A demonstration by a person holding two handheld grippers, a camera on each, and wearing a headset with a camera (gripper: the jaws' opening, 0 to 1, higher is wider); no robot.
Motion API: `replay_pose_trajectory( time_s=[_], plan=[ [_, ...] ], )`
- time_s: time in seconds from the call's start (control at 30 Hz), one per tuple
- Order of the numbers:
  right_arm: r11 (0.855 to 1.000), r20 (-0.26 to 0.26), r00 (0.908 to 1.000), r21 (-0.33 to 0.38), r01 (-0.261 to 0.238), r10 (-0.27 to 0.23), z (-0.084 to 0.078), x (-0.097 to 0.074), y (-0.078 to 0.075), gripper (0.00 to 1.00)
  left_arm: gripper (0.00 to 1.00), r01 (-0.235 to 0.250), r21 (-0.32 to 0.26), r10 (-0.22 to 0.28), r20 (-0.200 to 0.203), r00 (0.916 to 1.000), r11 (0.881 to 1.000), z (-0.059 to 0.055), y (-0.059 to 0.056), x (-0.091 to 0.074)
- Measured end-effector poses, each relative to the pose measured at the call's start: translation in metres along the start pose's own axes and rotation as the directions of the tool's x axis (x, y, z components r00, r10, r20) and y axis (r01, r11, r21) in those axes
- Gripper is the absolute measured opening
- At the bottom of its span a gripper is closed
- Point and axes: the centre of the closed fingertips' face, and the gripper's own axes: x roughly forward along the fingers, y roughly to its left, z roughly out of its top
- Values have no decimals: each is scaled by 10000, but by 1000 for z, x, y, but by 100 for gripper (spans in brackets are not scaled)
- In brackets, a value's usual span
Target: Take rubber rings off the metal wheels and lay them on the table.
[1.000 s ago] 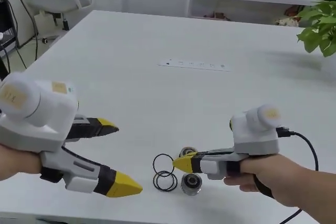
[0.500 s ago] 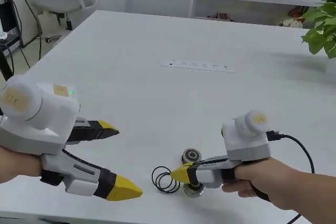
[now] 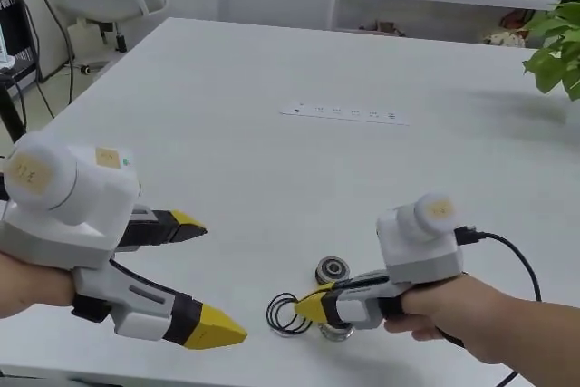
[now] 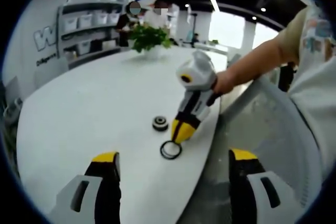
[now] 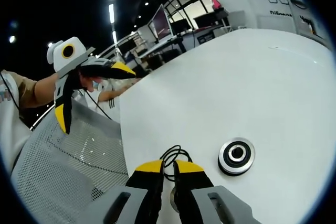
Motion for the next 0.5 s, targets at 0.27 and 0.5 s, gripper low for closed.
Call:
replay_pose_trajectory(
  time_s=[0.27, 0.5],
  plan=[
    [9996, -7, 10000, -270, 78, -79, 2, -3, 1, 11, 86, 35, 47, -35, -35, 10000, 10000, 1, -1, 0],
    [9994, 68, 9999, -338, 100, -97, 4, -6, 3, 17, 86, 88, 114, -86, -105, 9999, 9999, 1, -2, 1]
  ],
)
